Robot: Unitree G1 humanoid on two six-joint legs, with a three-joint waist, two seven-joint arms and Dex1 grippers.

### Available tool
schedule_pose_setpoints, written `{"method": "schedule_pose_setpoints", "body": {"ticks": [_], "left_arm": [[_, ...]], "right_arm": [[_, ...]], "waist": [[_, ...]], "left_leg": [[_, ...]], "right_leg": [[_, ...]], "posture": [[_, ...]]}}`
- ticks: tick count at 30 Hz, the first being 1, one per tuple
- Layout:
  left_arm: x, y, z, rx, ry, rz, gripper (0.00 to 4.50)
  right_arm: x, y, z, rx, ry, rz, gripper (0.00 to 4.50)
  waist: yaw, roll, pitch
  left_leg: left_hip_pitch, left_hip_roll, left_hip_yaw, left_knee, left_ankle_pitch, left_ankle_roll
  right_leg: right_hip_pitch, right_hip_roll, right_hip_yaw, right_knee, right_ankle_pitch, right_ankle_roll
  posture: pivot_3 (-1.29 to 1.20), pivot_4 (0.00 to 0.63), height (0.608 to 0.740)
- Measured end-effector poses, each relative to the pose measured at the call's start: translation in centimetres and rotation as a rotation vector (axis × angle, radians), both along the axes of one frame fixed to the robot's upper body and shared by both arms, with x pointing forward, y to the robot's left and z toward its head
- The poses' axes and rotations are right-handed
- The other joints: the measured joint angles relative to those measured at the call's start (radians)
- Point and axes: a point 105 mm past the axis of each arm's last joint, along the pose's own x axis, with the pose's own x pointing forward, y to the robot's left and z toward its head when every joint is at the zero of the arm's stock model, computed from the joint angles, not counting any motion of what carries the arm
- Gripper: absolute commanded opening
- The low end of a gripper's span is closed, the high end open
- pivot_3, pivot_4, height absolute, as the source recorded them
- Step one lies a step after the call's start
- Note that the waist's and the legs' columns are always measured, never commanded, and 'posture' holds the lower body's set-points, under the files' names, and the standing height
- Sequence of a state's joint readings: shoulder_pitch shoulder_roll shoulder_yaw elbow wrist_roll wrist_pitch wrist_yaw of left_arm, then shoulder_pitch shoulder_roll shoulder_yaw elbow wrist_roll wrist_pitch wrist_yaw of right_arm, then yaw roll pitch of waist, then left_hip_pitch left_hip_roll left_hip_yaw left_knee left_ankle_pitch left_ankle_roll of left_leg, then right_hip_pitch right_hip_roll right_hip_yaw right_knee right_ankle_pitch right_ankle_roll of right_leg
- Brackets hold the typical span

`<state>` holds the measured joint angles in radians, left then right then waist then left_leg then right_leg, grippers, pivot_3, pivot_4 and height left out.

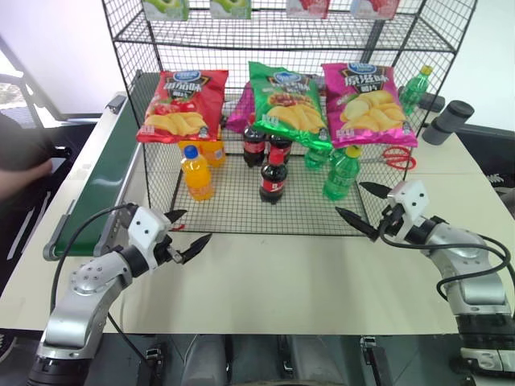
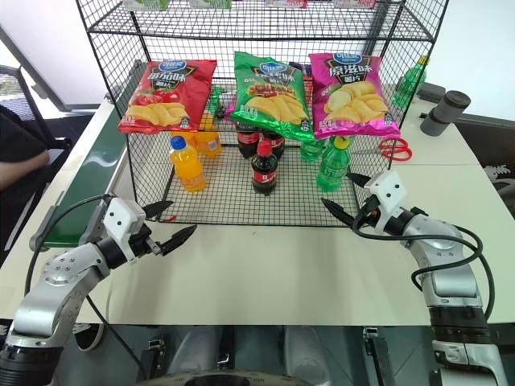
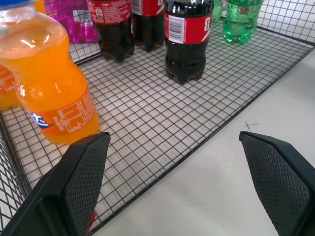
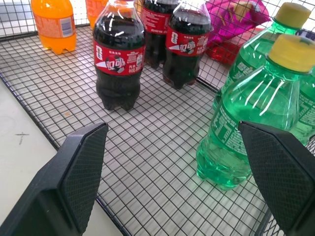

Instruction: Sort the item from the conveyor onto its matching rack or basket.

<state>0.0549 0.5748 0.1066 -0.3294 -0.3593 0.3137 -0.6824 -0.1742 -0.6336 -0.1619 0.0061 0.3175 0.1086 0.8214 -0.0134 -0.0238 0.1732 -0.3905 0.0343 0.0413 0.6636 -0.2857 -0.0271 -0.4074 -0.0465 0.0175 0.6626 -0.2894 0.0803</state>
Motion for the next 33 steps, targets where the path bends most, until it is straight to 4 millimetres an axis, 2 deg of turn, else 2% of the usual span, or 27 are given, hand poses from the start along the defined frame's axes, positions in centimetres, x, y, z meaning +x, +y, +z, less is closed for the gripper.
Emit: {"method": "schedule_pose_setpoints", "body": {"ticks": [7,15,33], "left_arm": [[0.0,0.0,-0.1,-0.006,0.000,0.007,4.50],[-1.0,0.2,-0.9,-0.007,0.043,0.011,4.50],[-0.5,0.5,0.1,0.011,0.008,0.024,4.50]], "right_arm": [[0.1,0.2,-0.4,-0.001,0.003,0.002,4.40],[-0.1,0.4,-0.8,0.003,0.009,0.017,4.40],[-0.1,0.4,-0.9,-0.003,0.015,0.012,4.40]], "waist": [[0.000,0.000,0.000],[0.000,0.000,0.000],[0.000,0.000,0.000]], "left_leg": [[0.000,0.000,0.000,0.000,0.000,0.000],[0.000,0.000,0.000,0.000,0.000,0.000],[0.000,0.000,0.000,0.000,0.000,0.000]], "right_leg": [[0.000,0.000,0.000,0.000,0.000,0.000],[0.000,0.000,0.000,0.000,0.000,0.000],[0.000,0.000,0.000,0.001,0.000,0.000]], "posture": [[0.00,0.150,0.734],[0.00,0.150,0.734],[0.00,0.150,0.734]]}}
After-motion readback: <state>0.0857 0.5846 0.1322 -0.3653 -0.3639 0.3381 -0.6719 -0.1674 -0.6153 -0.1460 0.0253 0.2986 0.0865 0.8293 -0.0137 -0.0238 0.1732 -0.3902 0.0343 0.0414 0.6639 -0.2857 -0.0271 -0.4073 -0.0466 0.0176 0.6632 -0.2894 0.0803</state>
